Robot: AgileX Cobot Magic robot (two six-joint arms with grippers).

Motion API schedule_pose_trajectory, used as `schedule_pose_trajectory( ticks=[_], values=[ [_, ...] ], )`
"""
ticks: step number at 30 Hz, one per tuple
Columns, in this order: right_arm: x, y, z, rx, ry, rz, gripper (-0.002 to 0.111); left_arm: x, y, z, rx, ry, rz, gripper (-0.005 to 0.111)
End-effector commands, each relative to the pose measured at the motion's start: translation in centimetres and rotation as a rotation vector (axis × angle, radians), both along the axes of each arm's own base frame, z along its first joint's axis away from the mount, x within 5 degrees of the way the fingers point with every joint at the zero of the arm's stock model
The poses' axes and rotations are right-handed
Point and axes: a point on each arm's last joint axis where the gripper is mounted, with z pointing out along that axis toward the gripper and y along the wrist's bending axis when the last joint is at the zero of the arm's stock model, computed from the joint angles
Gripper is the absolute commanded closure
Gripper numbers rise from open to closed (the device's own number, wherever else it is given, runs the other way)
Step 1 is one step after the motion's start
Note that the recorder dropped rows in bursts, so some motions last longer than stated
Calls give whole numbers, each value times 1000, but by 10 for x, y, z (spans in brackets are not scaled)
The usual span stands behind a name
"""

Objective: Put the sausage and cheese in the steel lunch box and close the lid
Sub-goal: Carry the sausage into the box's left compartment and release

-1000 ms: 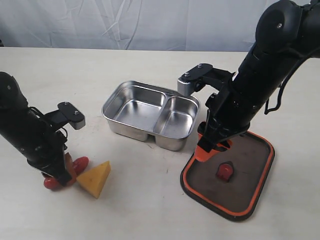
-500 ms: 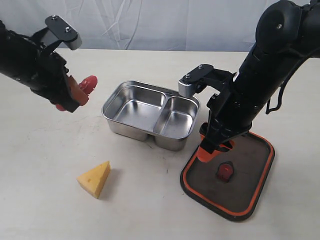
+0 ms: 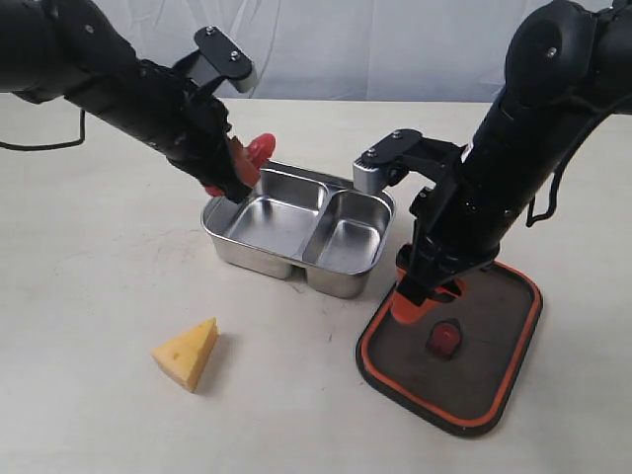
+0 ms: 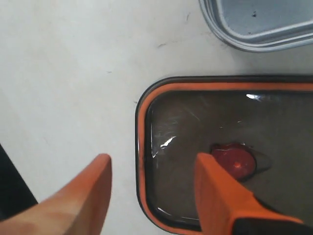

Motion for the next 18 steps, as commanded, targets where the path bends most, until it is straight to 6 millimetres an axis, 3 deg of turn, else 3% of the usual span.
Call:
schedule_pose_trajectory(
  ticks=[1,4,12,18],
  values=[
    [-3,-2,4,-9,17,18,58,12,-11,-14,-48,34,46,105],
    [-3,-2,4,-10,18,16,58,16,-13,-18,-61,53,55,95],
    [-4,-2,4,-15,29,21,58,16,-14,-20,-60,58,54,47],
    [-4,-3,4,-25,23,26,58,10,-14,-21,-49,114,13,39]
  ],
)
